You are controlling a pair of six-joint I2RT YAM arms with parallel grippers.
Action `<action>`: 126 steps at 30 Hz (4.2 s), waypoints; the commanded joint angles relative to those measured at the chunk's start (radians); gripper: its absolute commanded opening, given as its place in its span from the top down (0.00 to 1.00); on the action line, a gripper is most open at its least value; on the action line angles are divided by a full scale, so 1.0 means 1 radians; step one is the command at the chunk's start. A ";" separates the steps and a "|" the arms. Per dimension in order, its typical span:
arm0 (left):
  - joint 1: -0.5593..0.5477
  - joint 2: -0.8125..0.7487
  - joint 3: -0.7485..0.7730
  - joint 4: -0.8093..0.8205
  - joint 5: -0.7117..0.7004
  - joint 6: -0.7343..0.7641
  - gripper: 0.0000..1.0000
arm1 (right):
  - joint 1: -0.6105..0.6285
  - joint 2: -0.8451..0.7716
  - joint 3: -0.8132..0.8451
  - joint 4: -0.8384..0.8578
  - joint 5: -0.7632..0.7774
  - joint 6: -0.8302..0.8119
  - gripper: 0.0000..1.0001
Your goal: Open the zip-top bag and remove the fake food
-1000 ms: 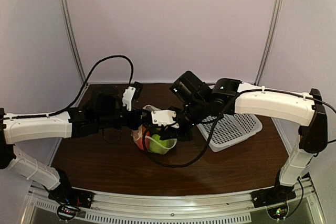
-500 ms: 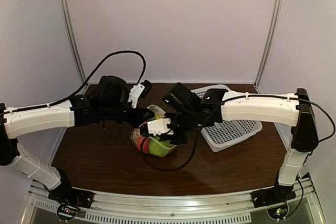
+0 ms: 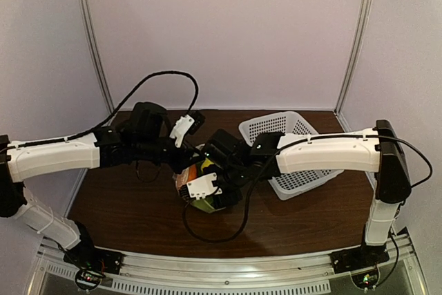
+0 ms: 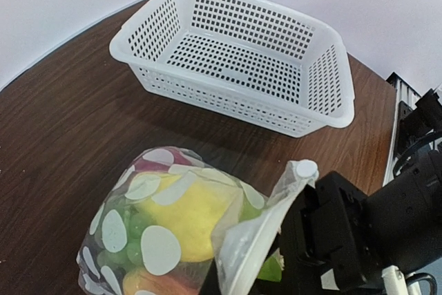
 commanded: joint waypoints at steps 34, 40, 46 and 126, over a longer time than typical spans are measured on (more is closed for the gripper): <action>0.006 -0.035 -0.252 0.274 -0.017 -0.174 1.00 | -0.001 0.164 -0.028 0.222 0.156 0.113 0.39; 0.006 -0.047 -0.267 0.266 -0.066 -0.177 1.00 | 0.000 0.012 -0.046 0.173 0.068 0.144 0.42; 0.007 -0.063 -0.262 0.243 -0.117 -0.169 1.00 | -0.002 -0.091 -0.076 0.132 0.000 0.198 0.42; 0.009 -0.014 -0.168 0.177 -0.080 -0.196 1.00 | -0.615 -0.030 0.217 -0.268 -0.005 0.248 0.13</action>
